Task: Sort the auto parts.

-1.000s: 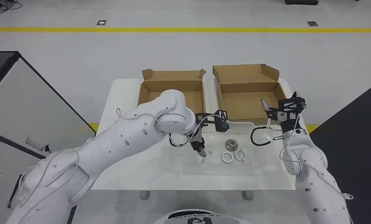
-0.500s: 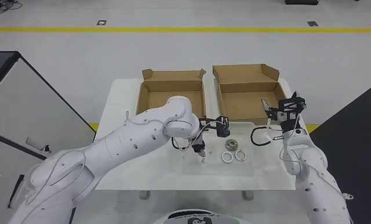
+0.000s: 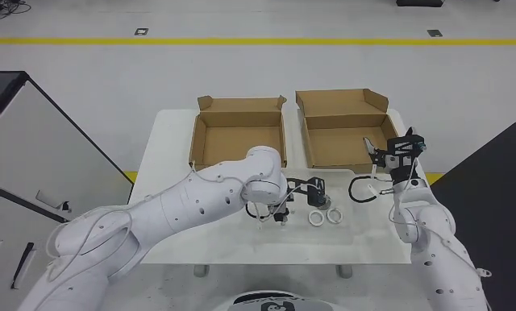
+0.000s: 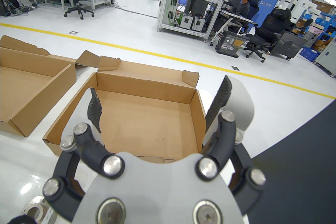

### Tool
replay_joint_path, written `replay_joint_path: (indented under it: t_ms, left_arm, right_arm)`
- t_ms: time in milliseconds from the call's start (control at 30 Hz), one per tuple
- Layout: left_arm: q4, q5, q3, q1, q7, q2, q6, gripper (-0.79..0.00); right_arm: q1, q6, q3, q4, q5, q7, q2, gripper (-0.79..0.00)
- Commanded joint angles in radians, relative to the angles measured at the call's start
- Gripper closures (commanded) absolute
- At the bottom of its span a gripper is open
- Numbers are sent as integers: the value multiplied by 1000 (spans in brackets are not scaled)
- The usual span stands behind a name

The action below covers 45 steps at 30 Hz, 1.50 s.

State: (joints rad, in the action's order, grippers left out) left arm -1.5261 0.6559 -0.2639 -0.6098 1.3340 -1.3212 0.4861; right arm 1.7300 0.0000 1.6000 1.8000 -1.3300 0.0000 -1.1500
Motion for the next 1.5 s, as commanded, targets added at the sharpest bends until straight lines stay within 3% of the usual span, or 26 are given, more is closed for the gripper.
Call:
replay_joint_path:
  t_ms: [0, 733, 1167, 1467]
  left_arm:
    - [9, 0, 19, 7, 2, -7, -2, -382]
    - [65, -52, 94, 33, -8, -44, 8, -357]
    - [93, -24, 94, 16, -3, -69, 3, -326]
    - [89, -29, 94, 32, 15, -69, -15, -332]
  right_arm:
    - [0, 0, 0, 0, 0, 0, 0, -785]
    - [0, 0, 0, 0, 0, 0, 0, -785]
    - [0, 0, 0, 0, 0, 0, 0, -785]
    - [0, 0, 0, 0, 0, 0, 0, -785]
